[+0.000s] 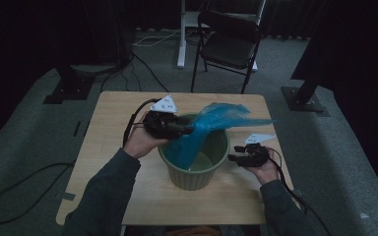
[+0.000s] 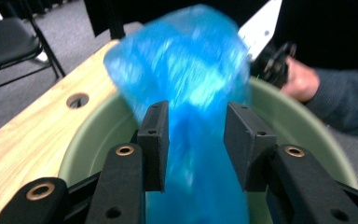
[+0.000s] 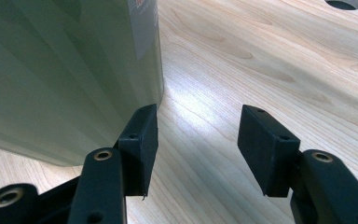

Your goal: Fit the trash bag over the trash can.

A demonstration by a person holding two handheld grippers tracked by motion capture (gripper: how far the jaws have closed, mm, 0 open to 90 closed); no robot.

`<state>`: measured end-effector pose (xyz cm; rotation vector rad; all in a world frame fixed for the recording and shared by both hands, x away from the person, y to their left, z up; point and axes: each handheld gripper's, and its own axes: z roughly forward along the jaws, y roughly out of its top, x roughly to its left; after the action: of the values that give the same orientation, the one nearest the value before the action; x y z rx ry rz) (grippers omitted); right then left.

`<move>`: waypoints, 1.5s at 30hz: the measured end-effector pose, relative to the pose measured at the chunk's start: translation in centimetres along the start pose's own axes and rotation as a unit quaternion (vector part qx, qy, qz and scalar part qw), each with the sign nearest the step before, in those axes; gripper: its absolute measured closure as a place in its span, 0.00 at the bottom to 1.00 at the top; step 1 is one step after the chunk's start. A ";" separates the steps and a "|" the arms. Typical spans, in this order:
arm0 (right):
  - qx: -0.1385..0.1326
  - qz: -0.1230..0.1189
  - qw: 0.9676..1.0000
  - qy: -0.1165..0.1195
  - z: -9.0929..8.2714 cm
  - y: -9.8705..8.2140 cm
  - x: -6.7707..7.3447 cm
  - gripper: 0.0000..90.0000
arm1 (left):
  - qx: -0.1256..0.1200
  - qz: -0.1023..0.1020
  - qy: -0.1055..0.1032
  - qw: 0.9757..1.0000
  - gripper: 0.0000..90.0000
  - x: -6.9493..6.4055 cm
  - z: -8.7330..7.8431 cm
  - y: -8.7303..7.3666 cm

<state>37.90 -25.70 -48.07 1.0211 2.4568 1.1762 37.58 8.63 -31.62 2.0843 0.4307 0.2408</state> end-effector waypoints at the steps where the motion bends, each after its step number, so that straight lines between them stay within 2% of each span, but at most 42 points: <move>1: 0.000 0.000 1.000 0.000 0.0 0.0 0.0 0.52 | -0.006 -0.002 -0.002 1.000 0.66 0.0 0.1 0.4; 5: 0.001 0.001 1.000 0.001 0.0 0.0 0.1 0.52 | -0.021 -0.006 -0.011 1.000 0.65 0.0 1.1 1.8; 8: 0.000 0.000 1.000 0.000 0.0 0.0 0.1 0.52 | -0.015 -0.004 -0.013 1.000 0.64 -0.2 2.4 2.6; 11: -0.003 0.001 1.000 -0.003 -0.3 0.0 0.0 0.52 | 0.015 -0.001 -0.005 1.000 0.69 -0.6 3.7 2.9; 14: 0.000 -0.008 1.000 -0.020 -1.0 0.3 -0.2 0.53 | 0.049 0.012 -0.006 0.999 0.85 -0.9 4.6 2.8; 16: -0.010 -0.008 1.000 -0.026 -1.9 0.7 -0.3 0.53 | 0.068 0.023 -0.007 0.997 0.91 -1.3 5.0 2.6; 22: -0.038 -0.008 0.998 -0.045 -4.5 1.7 -0.4 0.54 | 0.105 0.045 -0.005 0.993 0.94 -2.0 5.4 2.0; 25: -0.057 -0.006 0.997 -0.045 -5.8 2.2 -0.4 0.54 | 0.118 0.044 -0.005 0.992 0.94 -2.0 5.5 1.4; 26: -0.066 -0.004 0.997 -0.045 -6.3 2.4 -0.4 0.54 | 0.127 0.046 -0.003 0.991 0.94 -2.0 5.5 1.2; 30: -0.097 -0.001 0.994 -0.043 -8.0 3.4 -0.3 0.53 | 0.135 0.046 -0.001 0.990 0.93 -1.8 5.4 0.9; 32: -0.112 -0.004 0.993 -0.043 -8.7 4.1 -0.1 0.52 | 0.133 0.042 0.002 0.990 0.92 -1.5 5.3 0.8; 36: -0.123 -0.020 0.991 -0.049 -9.5 5.6 0.3 0.51 | 0.134 0.039 0.010 0.990 0.92 -1.2 5.2 0.6; 39: -0.126 -0.025 0.991 -0.044 -9.6 6.6 0.2 0.50 | 0.136 0.040 0.012 0.990 0.91 -1.2 5.1 0.5; 43: -0.129 -0.031 0.991 -0.026 -9.2 7.7 0.1 0.48 | 0.138 0.041 0.016 0.989 0.91 -1.1 5.0 0.3; 45: -0.128 -0.032 0.991 -0.014 -8.8 8.0 0.2 0.53 | 0.138 0.040 0.017 0.990 0.90 -1.1 4.9 0.3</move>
<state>37.53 -27.32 -36.24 0.8732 2.2261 1.3997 38.30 4.26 -33.95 2.3744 0.4204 0.2762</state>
